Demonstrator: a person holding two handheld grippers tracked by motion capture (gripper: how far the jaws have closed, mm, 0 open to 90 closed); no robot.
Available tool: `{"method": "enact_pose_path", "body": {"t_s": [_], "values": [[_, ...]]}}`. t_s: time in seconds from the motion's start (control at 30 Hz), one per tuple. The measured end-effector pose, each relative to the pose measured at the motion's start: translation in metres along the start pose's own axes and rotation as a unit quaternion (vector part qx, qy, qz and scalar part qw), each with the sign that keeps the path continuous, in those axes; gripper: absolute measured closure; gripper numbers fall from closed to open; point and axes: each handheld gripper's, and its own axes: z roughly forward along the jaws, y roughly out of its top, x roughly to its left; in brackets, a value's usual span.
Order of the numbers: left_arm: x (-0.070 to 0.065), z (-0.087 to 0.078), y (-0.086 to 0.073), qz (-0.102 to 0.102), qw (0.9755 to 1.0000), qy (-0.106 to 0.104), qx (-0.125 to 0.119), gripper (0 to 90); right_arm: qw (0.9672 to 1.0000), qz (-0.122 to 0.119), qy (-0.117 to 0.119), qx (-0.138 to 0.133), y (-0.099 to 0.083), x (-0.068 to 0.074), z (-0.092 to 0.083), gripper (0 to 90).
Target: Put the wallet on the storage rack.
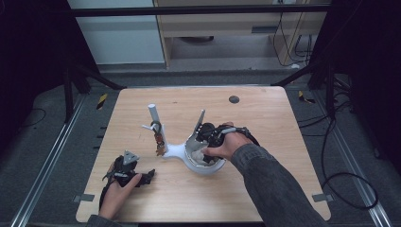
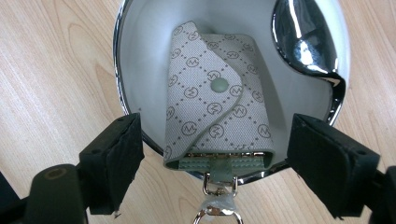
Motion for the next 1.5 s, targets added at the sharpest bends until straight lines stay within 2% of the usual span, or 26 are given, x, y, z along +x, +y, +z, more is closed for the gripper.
{"method": "enact_pose_path", "body": {"t_s": [0.47,0.7,1.0,1.13,1.3,1.5], "values": [[0.0,0.0,0.0,0.0,1.0,0.0,0.0,0.0,0.9992,0.018,-0.006,-0.034,-0.013,0.002,-0.016,13.7],[0.0,0.0,0.0,0.0,1.0,0.0,-0.001,0.0,0.9973,0.036,-0.013,-0.063,-0.023,0.0,-0.022,8.4],[0.0,0.0,0.0,0.0,1.0,0.0,-0.001,0.0,0.9924,0.067,-0.018,-0.101,-0.04,-0.006,-0.029,6.3],[0.0,0.0,0.0,0.0,1.0,0.0,-0.001,0.0,0.9906,0.073,-0.022,-0.113,-0.047,-0.01,-0.032,6.2],[0.0,0.0,0.0,-0.002,1.0,0.0,-0.001,0.0,0.987,0.077,-0.026,-0.139,-0.057,-0.014,-0.037,5.7],[0.0,0.0,0.0,-0.001,1.0,0.0,0.0,0.0,0.9807,0.093,-0.04,-0.167,-0.072,-0.02,-0.042,5.7]]}}
